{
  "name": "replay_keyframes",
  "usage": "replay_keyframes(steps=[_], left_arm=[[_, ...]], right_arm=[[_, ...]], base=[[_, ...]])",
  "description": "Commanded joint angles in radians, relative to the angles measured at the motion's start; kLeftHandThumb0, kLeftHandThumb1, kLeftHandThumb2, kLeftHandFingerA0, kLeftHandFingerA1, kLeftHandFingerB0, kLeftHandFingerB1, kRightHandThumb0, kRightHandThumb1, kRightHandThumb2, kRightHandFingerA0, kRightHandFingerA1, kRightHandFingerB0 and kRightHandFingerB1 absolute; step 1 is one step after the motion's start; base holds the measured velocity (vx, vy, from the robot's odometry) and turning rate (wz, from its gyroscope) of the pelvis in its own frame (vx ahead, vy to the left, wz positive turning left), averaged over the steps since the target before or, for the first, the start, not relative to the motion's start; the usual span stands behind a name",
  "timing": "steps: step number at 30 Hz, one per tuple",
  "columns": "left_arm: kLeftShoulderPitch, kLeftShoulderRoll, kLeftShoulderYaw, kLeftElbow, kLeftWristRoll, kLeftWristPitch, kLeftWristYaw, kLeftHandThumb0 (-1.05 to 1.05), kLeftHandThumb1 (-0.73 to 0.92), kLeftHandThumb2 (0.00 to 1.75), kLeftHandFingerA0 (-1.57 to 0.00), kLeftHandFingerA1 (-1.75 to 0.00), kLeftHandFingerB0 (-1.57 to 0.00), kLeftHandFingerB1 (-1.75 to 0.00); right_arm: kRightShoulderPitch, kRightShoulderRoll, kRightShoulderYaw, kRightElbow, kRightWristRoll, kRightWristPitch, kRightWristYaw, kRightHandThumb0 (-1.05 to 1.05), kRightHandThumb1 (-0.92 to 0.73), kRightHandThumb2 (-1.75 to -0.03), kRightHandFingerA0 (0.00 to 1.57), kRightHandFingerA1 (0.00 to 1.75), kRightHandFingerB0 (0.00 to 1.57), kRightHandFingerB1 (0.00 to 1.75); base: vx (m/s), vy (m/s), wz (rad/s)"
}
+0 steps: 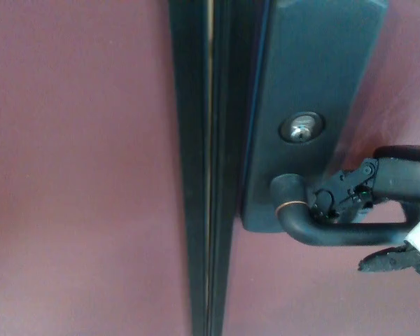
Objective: The robot walks towards the door handle and put its right hand on it and twist the handle
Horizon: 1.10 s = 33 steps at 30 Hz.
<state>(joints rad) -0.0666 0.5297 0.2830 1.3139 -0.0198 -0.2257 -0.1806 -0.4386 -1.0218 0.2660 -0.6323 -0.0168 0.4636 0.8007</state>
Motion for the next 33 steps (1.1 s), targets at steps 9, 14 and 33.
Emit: replay_keyframes(steps=[9,14,33], left_arm=[[0.012,0.005,-0.001,0.003,-0.001,0.001,-0.006,-0.24,0.52,0.56,-0.71,-0.51,-0.61,-0.44],[0.018,0.006,-0.002,0.0,-0.001,-0.007,-0.008,-0.24,0.52,0.56,-0.71,-0.51,-0.61,-0.43],[0.032,0.008,-0.006,-0.001,-0.002,-0.01,-0.01,-0.24,0.53,0.56,-0.7,-0.51,-0.61,-0.43]], right_arm=[[0.058,-0.009,0.026,-0.004,-0.053,0.023,0.049,-0.09,-0.63,-0.59,0.82,0.57,0.77,0.53],[0.061,-0.004,0.022,-0.006,-0.05,0.025,0.054,-0.1,-0.63,-0.6,0.81,0.57,0.76,0.53],[-0.023,-0.036,-0.122,-0.116,0.06,0.178,0.136,-0.32,-0.43,-0.96,0.01,0.5,0.0,0.45]], base=[[0.0,0.0,0.0],[0.0,0.0,0.0],[0.0,0.0,0.0]])
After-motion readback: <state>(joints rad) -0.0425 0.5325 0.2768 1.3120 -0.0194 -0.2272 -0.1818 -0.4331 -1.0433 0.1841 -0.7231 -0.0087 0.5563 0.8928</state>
